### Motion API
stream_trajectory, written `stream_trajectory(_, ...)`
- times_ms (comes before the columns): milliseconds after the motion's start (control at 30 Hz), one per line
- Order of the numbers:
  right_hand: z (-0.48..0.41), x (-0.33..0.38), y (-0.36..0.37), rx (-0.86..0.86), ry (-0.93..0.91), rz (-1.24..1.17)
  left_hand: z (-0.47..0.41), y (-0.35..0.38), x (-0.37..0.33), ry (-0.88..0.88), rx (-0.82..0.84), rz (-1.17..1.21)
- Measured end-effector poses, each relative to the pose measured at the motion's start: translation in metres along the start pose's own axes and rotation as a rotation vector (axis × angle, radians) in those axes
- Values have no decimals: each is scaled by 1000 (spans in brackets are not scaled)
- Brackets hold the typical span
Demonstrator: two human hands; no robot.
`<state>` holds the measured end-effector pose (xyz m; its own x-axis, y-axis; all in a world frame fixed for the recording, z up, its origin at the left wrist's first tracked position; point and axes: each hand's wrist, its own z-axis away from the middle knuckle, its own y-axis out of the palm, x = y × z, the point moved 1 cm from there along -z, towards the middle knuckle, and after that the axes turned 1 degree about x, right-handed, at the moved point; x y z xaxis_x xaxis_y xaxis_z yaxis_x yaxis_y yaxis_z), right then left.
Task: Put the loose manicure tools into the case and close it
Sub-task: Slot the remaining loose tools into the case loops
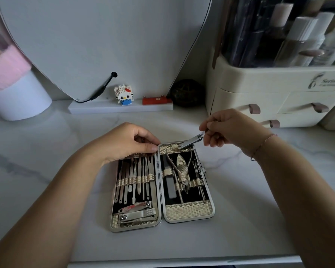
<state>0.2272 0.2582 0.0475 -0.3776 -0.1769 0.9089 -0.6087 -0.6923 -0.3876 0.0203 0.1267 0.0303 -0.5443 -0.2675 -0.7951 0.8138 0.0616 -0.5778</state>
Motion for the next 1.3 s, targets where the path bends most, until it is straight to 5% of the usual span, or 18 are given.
stream_trajectory(533, 4, 4, 1, -47, -19, 21, 1, 0, 0, 1, 4, 0)
stream_trajectory(1300, 9, 9, 0, 150, -14, -93, 0, 0, -1, 9, -5, 3)
